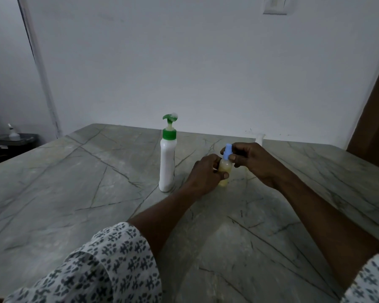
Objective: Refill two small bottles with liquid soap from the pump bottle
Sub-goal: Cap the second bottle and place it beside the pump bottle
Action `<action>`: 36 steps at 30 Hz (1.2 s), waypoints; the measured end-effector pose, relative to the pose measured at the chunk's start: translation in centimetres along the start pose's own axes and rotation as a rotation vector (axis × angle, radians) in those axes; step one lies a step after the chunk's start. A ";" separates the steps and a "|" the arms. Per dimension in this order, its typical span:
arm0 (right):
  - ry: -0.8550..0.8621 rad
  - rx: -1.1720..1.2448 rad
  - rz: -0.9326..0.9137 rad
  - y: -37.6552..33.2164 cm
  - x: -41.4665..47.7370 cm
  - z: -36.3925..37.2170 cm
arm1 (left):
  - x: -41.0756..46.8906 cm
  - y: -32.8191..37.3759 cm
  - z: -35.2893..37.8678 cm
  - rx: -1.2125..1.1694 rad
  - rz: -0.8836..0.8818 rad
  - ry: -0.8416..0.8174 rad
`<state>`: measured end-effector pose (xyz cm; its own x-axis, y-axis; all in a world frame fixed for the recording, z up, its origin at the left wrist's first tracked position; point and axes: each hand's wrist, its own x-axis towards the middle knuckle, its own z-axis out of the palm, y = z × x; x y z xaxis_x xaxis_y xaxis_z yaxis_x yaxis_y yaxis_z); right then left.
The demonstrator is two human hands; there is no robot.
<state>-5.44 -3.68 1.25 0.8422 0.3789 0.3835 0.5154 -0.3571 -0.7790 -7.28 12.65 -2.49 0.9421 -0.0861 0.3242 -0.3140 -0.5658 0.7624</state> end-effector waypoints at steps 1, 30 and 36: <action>0.002 -0.012 0.000 0.1 0.1 0.0 | 0.0 0.0 0.0 -0.007 0.002 -0.004; 0.040 -0.088 0.023 -0.8 -0.1 0.3 | 0.3 -0.2 0.4 0.007 -0.001 -0.001; 0.054 -0.049 0.009 -0.7 -0.2 0.2 | 0.0 -0.3 0.3 -0.039 -0.018 0.019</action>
<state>-5.97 -3.34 1.69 0.8534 0.3293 0.4040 0.5139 -0.4022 -0.7577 -7.12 12.56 -2.87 0.9454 -0.0604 0.3204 -0.3017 -0.5343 0.7896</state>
